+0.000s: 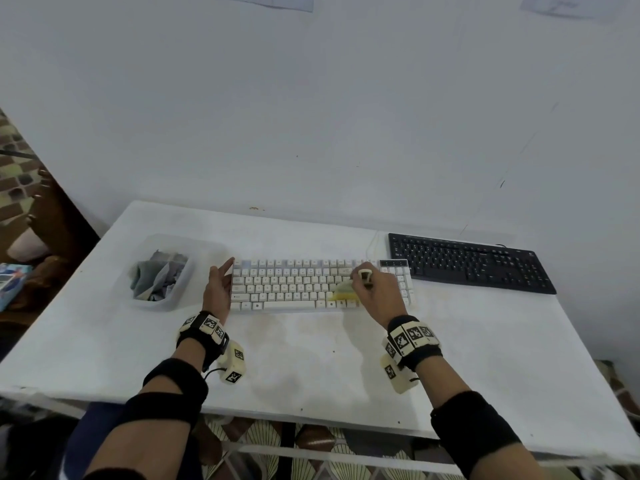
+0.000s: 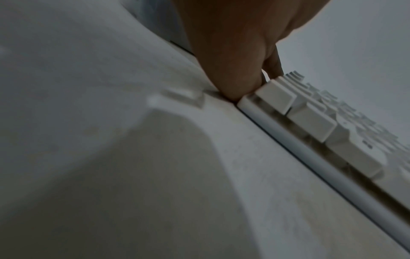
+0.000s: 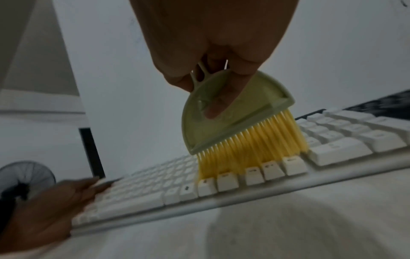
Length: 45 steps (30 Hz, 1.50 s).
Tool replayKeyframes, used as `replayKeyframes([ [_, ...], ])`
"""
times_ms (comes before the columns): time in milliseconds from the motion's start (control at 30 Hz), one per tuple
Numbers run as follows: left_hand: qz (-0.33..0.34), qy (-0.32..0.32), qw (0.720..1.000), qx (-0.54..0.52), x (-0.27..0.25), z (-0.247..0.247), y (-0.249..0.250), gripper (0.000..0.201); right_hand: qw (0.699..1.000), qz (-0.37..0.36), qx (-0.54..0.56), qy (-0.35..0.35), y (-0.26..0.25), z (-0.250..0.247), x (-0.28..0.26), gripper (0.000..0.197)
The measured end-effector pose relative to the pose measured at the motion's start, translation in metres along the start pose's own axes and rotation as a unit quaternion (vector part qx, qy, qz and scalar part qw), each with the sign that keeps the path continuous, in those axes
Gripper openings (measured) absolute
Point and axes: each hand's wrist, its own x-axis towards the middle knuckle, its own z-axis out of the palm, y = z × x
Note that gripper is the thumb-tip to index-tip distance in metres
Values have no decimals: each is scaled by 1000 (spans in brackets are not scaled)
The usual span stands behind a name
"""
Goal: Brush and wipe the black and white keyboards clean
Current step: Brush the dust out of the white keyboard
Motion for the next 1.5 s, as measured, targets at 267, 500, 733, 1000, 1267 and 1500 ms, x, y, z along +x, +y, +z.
replayKeyframes([
  [267, -1, 7, 1000, -4, 2, 0, -2, 57, 998, 42, 50, 19, -5, 1, 3, 11],
  [500, 0, 6, 1000, 1, 1, -1, -1, 57, 999, 18, -6, 29, 0, -9, 4, 8],
  [733, -2, 9, 1000, -4, 1, -1, -1, 56, 998, -2, 64, 3, -18, 3, 5, 12],
  [1000, -7, 9, 1000, -2, 2, -2, -1, 57, 995, 51, 48, 65, 15, -30, 8, 15],
  [1267, -2, 13, 1000, 4, -3, 2, 2, 57, 997, 39, 30, 51, 31, -42, -2, 16],
  [1500, -3, 15, 1000, 5, -2, 3, 2, 58, 991, 55, 26, 119, 47, -76, 0, 17],
])
